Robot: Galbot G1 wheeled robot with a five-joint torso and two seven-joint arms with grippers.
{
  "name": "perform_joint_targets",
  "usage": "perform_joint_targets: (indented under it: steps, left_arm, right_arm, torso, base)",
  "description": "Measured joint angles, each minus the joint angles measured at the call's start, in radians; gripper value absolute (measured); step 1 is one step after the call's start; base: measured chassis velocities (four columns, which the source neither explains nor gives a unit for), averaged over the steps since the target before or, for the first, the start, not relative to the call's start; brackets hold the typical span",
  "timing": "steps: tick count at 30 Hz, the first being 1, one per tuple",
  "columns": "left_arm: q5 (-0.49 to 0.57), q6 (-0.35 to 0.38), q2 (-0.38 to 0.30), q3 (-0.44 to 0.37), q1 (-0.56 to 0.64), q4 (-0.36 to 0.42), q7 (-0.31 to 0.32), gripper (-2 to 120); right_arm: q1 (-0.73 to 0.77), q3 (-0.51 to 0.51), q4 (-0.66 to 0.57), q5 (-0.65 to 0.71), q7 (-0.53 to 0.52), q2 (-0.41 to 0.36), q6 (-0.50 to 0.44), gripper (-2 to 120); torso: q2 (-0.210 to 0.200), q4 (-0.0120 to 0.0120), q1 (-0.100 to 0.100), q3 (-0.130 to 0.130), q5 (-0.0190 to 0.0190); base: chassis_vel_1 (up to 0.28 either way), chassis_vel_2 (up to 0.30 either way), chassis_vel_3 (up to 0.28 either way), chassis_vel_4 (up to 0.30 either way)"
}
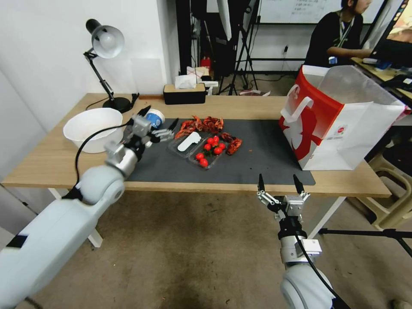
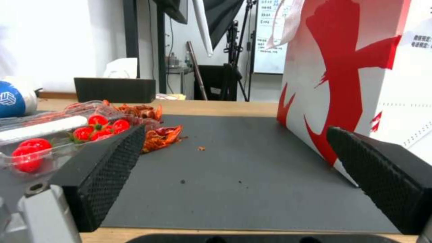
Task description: Pick up the trash from the table and place it into the takeout bag.
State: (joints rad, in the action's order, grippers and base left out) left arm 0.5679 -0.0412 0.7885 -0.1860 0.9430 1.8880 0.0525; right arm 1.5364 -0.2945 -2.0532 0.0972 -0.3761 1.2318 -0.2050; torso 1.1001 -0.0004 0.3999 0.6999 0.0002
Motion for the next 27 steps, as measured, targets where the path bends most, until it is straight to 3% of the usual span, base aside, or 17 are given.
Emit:
perform_joint_targets:
  steps: [7, 17, 27]
  left_arm:
    - [-0.045, -0.028, 0.052, -0.176, 0.263, 0.071, -0.002, 100]
    - [-0.08, -0.052, 0.102, -0.258, 0.361, 0.09, -0.002, 100]
    - [-0.132, -0.084, 0.2, -0.378, 0.547, 0.108, 0.002, 100]
  right_arm:
    - [0.002, 0.002, 0.004, -0.002, 0.0, 0.001, -0.005, 100]
    - [0.001, 0.003, 0.011, -0.002, 0.0, -0.002, -0.012, 100]
    - [-0.005, 0.005, 0.027, -0.002, -0.002, -0.012, -0.018, 100]
  torso:
    - [0.0, 0.0006, 0.0, 0.0, -0.0002]
    - [0.0, 0.0002, 0.0, 0.0, -0.0002]
    - [0.0, 0.0003, 0.0, 0.0, -0.0001]
  base:
    - [0.0, 0.0, 0.0, 0.0]
    - [0.0, 0.0, 0.0, 0.0]
    - [0.0, 0.0, 0.0, 0.0]
